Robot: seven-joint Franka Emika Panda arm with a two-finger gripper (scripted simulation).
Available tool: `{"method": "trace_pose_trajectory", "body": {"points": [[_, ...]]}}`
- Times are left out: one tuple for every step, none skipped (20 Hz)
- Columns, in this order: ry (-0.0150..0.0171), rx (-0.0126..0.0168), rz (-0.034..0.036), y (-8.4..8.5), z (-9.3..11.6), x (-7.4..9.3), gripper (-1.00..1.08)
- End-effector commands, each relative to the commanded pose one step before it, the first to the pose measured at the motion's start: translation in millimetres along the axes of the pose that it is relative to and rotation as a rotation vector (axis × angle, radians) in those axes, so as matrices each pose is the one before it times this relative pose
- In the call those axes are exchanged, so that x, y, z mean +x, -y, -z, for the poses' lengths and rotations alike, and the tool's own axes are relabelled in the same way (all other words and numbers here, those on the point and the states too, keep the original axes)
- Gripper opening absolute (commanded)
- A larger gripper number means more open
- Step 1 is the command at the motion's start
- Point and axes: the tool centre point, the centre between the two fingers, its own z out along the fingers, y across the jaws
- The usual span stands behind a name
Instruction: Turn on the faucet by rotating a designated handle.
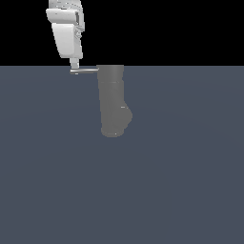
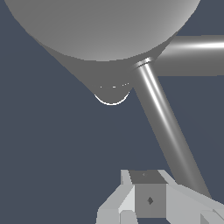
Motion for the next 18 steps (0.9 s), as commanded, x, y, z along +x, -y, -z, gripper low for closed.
{"method": "trace_pose_trajectory", "body": {"points": [[-0.00122, -0.0092, -0.00019, -10.4, -0.02, 0.52, -1.0], [0.0, 0.0, 0.0, -2.54, 0.0, 0.12, -1.0], [0.0, 0.0, 0.0, -2.55, 0.0, 0.12, -1.0], [-0.00014, 0.00022, -0.00041, -2.59, 0.13, 0.33, -1.0], [0.0, 0.0, 0.0, -2.56, 0.0, 0.12, -1.0], [0.0, 0.0, 0.0, -2.56, 0.0, 0.12, -1.0], [0.0, 0.0, 0.0, -2.57, 0.01, 0.12, -1.0], [0.0, 0.0, 0.0, -2.57, 0.01, 0.12, -1.0], [0.0, 0.0, 0.0, 0.0, 0.0, 0.0, -1.0], [-0.00105, 0.00672, 0.00957, 4.87, -0.2, -6.15, -1.0], [0.0, 0.0, 0.0, -2.62, 0.14, 2.54, -1.0], [0.00012, -0.0005, -0.00067, -2.46, -0.15, 2.99, -1.0], [0.0, 0.0, 0.0, -2.64, 0.14, 2.57, -1.0], [0.00012, -0.0005, -0.00068, -2.5, -0.15, 3.02, -1.0], [0.0, 0.0, 0.0, -2.67, 0.14, 2.6, -1.0], [0.00009, -0.0004, -0.00055, -2.55, -0.09, 2.97, -1.0], [0.00006, -0.00028, -0.00039, -2.6, -0.02, 2.88, -1.0], [0.0, 0.0, 0.0, -2.7, 0.14, 2.65, -1.0]]}}
